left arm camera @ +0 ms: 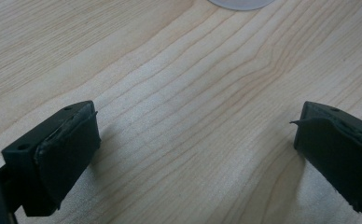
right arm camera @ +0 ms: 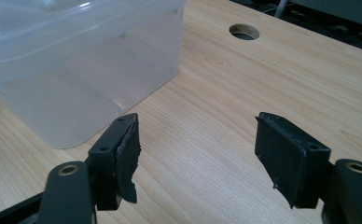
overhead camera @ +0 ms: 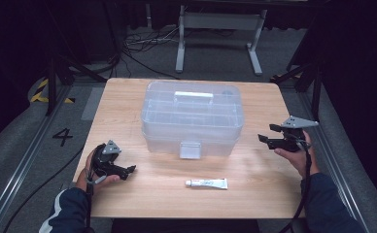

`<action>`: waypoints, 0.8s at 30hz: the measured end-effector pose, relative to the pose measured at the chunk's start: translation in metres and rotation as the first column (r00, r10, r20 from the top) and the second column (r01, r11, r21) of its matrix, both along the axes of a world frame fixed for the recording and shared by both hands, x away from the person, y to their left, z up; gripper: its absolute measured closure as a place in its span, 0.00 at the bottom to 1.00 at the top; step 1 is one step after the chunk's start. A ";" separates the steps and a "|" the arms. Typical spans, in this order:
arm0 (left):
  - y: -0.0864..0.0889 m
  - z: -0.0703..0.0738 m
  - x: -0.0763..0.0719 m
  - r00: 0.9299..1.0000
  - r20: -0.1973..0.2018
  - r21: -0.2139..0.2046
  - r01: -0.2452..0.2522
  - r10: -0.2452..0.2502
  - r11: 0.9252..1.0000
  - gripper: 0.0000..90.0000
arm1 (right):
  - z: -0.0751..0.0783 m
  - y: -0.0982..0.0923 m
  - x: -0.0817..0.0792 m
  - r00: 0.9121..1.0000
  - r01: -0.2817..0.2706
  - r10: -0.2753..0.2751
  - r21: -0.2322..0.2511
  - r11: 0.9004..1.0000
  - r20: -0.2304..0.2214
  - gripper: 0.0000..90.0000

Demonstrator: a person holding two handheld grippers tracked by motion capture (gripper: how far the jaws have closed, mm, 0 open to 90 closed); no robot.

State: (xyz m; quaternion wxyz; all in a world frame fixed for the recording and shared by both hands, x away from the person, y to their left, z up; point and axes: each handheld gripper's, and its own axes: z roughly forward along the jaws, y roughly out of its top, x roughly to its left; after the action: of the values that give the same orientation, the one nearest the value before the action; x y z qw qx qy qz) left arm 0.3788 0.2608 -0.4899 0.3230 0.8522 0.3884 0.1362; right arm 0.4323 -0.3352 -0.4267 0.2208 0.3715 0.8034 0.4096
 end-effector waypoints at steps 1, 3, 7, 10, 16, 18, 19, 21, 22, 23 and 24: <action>0.000 0.000 0.000 1.000 0.000 0.000 0.000 0.000 1.000 0.01 | 0.001 0.000 0.000 1.000 -0.002 0.002 0.001 1.000 0.004 0.35; 0.000 0.000 0.000 1.000 0.000 0.000 0.000 0.000 1.000 0.01 | 0.005 0.001 -0.001 1.000 -0.007 0.007 0.007 1.000 0.011 0.36; 0.000 0.000 0.000 1.000 -0.001 0.000 0.000 0.000 1.000 0.01 | 0.011 0.002 -0.003 1.000 -0.014 0.014 0.007 1.000 0.025 0.36; 0.001 0.000 0.000 1.000 -0.002 0.000 -0.029 0.029 1.000 0.01 | 0.017 0.004 -0.004 0.999 -0.021 0.021 0.007 1.000 0.042 0.36; 0.001 0.000 0.000 1.000 0.000 0.000 -0.029 0.029 1.000 0.01 | 0.034 0.004 -0.005 0.996 -0.033 0.031 0.018 0.999 0.081 0.38; 0.001 0.000 0.000 1.000 -0.002 0.000 -0.029 0.029 1.000 0.01 | 0.040 0.004 -0.005 0.995 -0.037 0.035 0.018 0.999 0.096 0.38; 0.001 0.000 0.000 1.000 -0.002 0.000 -0.029 0.029 1.000 0.01 | 0.042 0.004 -0.005 0.995 -0.041 0.039 0.019 0.999 0.097 0.38; 0.001 0.000 0.000 1.000 -0.002 0.000 -0.030 0.030 1.000 0.01 | 0.046 0.006 -0.005 0.993 -0.043 0.042 0.012 0.999 0.109 0.38; 0.001 0.000 0.000 1.000 0.000 0.000 -0.029 0.029 1.000 0.01 | 0.048 0.006 -0.005 0.993 -0.045 0.043 0.012 0.999 0.111 0.38; 0.001 0.000 0.000 1.000 -0.002 0.000 -0.029 0.029 1.000 0.01 | 0.050 0.007 -0.005 0.993 -0.052 0.050 0.016 0.999 0.111 0.38; 0.001 0.000 0.000 1.000 -0.002 -0.001 -0.030 0.030 1.000 0.01 | 0.052 0.008 -0.005 0.992 -0.057 0.055 0.016 0.998 0.115 0.38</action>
State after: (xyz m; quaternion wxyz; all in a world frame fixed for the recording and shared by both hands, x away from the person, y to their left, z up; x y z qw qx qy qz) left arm 0.3790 0.2620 -0.4899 0.3208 0.8462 0.4017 0.1400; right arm 0.4274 -0.3275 -0.3743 0.2515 0.3268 0.7955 0.4439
